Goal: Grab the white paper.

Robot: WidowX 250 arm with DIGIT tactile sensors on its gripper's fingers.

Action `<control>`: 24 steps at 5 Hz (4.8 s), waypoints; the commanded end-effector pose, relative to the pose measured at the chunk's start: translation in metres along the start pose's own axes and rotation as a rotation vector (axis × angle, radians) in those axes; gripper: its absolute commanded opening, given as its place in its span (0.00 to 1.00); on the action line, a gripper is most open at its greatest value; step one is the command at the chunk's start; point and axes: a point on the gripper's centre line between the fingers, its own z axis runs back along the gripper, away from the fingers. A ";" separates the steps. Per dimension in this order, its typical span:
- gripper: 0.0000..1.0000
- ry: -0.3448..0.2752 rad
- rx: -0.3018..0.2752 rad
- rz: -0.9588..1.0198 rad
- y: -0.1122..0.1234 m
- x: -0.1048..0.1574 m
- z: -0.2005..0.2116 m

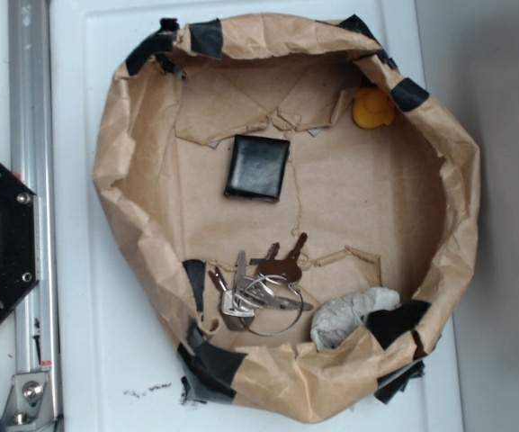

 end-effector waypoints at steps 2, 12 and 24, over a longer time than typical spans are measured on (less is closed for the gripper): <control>1.00 -0.034 0.060 -0.109 0.027 0.047 -0.035; 0.00 -0.214 -0.155 -0.520 -0.070 0.172 -0.225; 0.00 -0.275 -0.202 -0.235 -0.058 0.200 -0.232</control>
